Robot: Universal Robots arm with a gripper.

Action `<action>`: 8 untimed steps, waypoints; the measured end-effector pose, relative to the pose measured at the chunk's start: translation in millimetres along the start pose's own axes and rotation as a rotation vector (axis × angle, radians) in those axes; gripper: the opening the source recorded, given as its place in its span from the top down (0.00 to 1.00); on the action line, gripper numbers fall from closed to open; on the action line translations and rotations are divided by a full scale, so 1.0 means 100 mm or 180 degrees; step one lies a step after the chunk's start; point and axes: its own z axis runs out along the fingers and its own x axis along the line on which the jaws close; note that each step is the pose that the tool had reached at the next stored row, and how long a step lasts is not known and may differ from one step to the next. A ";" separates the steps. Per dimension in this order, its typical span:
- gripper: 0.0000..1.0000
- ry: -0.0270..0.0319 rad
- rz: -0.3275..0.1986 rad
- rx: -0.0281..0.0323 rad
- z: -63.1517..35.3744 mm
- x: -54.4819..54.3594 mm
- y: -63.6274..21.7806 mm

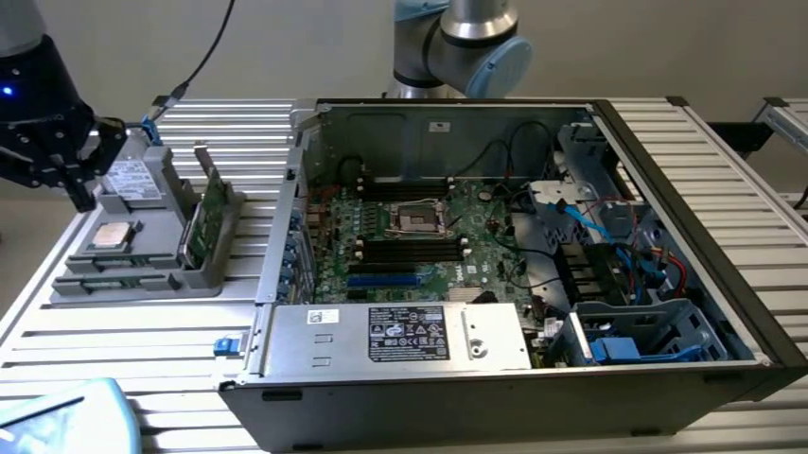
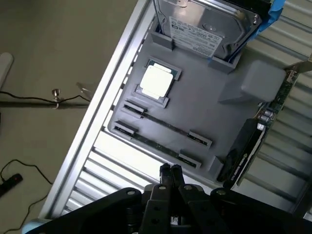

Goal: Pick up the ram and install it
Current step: 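Pick up the ram and move it above insertion slot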

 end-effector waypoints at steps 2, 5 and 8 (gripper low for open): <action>0.89 -0.0005 -0.0118 -0.0010 0.013 0.00 -0.001; 0.89 -0.0011 -0.0296 -0.0020 0.025 0.00 -0.002; 0.89 -0.0010 -0.0471 -0.0017 0.037 0.00 -0.003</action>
